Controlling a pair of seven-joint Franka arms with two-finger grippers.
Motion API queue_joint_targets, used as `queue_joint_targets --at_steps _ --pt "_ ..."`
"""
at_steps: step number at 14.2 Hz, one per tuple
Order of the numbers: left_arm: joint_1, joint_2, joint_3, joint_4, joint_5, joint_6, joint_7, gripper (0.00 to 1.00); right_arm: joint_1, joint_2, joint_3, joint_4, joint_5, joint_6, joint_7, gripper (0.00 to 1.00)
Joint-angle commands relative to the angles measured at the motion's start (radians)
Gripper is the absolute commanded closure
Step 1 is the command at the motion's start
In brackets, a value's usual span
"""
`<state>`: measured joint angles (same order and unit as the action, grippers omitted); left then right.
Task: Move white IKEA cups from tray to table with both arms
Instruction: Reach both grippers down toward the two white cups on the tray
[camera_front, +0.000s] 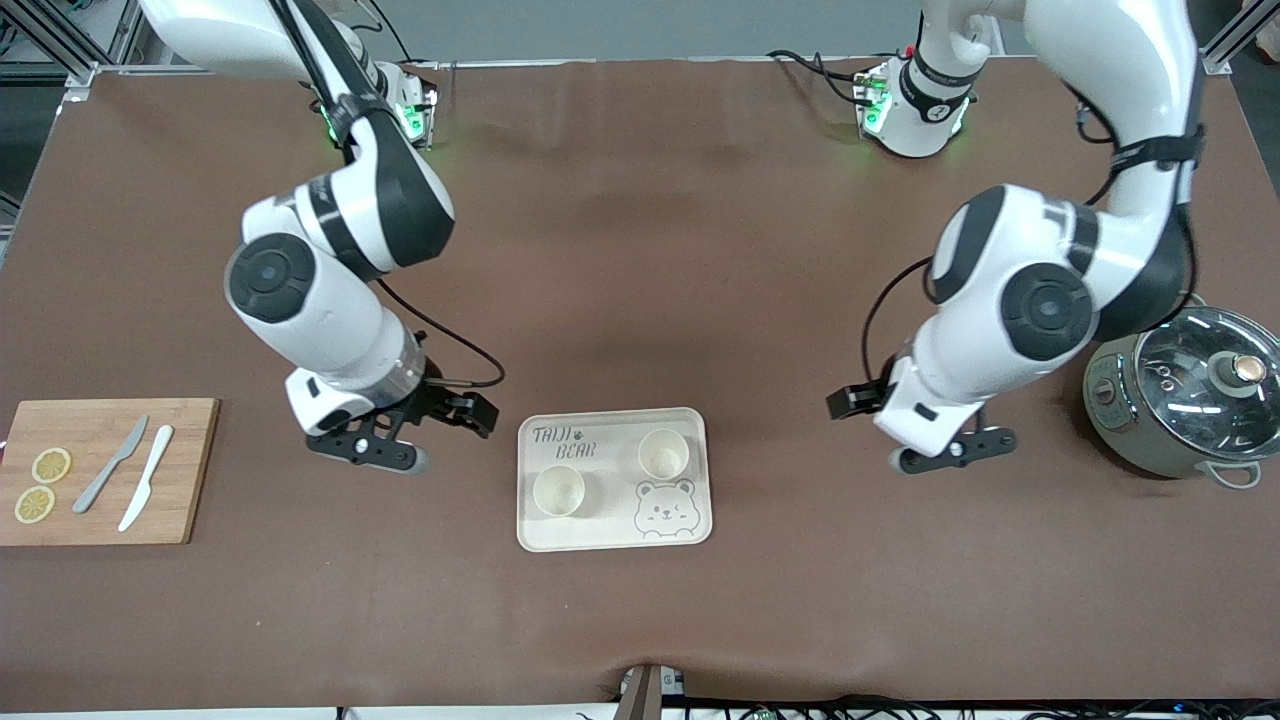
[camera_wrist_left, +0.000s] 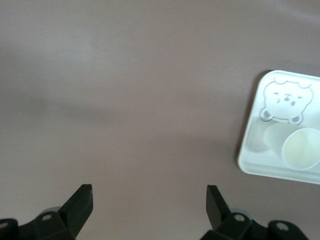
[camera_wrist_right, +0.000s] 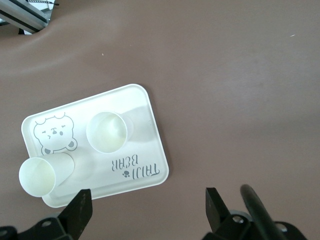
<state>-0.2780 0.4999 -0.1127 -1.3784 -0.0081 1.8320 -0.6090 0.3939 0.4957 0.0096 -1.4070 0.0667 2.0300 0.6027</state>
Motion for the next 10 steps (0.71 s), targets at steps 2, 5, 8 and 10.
queue_joint_targets --at_steps 2,5,8,10 --pt "-0.073 0.069 0.004 0.041 0.022 0.094 -0.168 0.0 0.022 0.085 -0.01 0.039 -0.002 0.086 0.032 0.0" --pt "-0.116 0.127 0.007 0.062 0.02 0.196 -0.276 0.0 0.031 0.139 -0.011 0.04 -0.002 0.156 0.034 0.0" --pt "-0.165 0.209 0.013 0.104 0.022 0.272 -0.366 0.0 0.031 0.167 -0.011 0.04 -0.004 0.188 0.035 0.0" --pt "-0.191 0.235 0.022 0.105 0.022 0.318 -0.391 0.0 0.031 0.181 -0.011 0.039 -0.004 0.214 0.034 0.0"
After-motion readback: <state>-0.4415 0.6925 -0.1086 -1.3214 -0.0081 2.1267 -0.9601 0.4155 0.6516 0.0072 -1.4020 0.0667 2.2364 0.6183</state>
